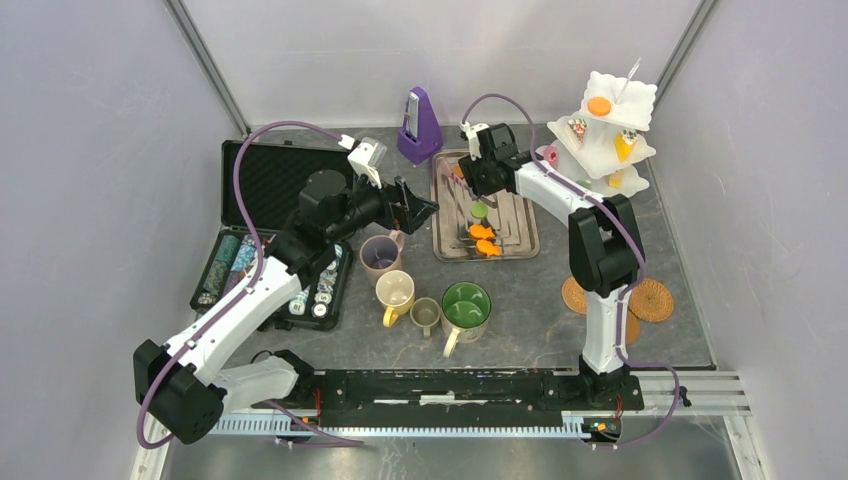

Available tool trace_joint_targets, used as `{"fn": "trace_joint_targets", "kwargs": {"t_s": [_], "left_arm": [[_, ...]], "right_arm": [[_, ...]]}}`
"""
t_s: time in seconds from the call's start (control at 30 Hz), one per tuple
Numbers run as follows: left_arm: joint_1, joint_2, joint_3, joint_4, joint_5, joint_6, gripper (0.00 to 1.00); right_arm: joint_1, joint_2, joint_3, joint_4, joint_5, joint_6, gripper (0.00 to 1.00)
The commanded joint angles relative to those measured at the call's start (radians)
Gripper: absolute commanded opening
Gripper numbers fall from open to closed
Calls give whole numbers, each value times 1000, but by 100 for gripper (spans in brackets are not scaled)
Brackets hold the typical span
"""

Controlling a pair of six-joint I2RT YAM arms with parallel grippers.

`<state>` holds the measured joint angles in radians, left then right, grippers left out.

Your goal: Serve the afternoon tea

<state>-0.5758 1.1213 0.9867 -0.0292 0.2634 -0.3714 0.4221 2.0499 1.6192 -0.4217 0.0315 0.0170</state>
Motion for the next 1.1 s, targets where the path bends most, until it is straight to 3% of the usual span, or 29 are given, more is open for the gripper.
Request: {"fn": "trace_joint_targets", "kwargs": {"t_s": [0.0, 0.17, 0.57, 0.83, 1.07], "left_arm": [[-4, 4, 41, 9, 0, 49, 99], [-4, 3, 41, 11, 2, 48, 99], [-4, 10, 40, 9, 2, 46, 99], [-6, 1, 38, 15, 7, 39, 99], [-13, -23, 32, 24, 28, 19, 99]], "right_arm": [[9, -41, 23, -5, 21, -8, 57], [12, -58, -28, 16, 34, -9, 55], [33, -147, -22, -11, 83, -8, 34], [33, -460, -142, -47, 112, 3, 31], [32, -851, -275, -156, 341, -1, 29]]}}
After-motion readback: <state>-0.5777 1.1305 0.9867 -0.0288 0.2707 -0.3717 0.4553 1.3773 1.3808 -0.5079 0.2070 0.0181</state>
